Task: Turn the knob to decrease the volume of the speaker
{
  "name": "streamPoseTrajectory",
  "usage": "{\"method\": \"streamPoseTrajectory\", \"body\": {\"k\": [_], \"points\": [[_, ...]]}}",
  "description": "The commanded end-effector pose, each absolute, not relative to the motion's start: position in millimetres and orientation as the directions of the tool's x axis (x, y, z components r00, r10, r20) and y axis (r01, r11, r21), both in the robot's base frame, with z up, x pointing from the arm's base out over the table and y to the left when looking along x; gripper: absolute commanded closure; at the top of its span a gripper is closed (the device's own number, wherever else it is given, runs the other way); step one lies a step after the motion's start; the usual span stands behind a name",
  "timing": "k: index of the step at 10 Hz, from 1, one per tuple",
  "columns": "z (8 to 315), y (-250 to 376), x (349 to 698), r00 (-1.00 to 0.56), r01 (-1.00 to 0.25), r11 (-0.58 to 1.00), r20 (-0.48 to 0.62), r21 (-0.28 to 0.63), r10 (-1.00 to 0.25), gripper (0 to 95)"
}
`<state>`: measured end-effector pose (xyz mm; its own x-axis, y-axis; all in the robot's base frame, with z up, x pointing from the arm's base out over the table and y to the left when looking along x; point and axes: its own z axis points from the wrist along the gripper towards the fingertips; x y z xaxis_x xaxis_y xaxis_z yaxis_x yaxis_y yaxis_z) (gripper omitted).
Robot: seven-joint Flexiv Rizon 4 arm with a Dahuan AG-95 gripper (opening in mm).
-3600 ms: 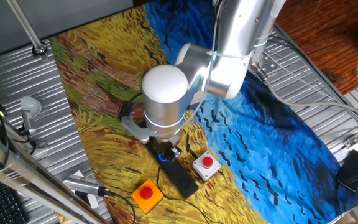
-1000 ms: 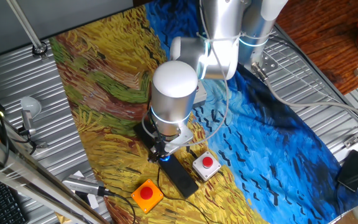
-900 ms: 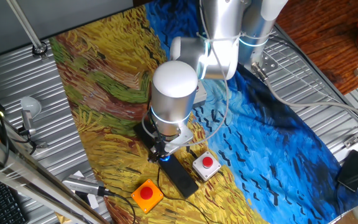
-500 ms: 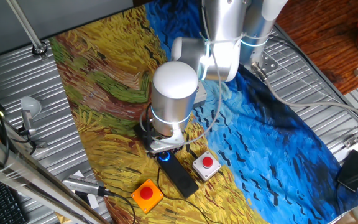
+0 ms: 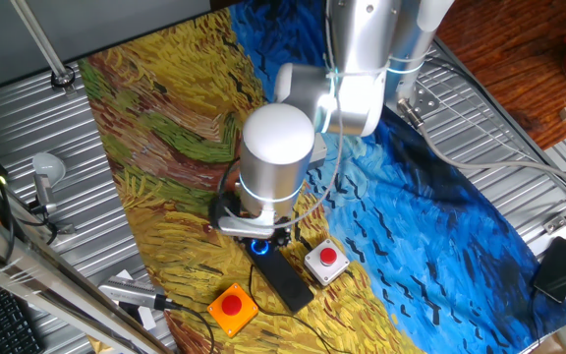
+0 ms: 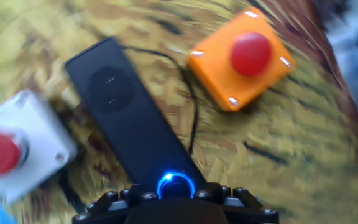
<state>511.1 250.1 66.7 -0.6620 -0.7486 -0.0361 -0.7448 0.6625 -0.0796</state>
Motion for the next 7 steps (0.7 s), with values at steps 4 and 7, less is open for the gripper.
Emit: {"method": "streamPoseTrajectory", "body": {"k": [4, 7], "points": [[67.8, 249.4, 513.0, -0.957, -0.289, 0.957, 0.001, -0.023, -0.289, 38.0], [67.7, 249.4, 513.0, -0.974, -0.229, 0.974, -0.008, 0.004, -0.228, 38.0]]}}
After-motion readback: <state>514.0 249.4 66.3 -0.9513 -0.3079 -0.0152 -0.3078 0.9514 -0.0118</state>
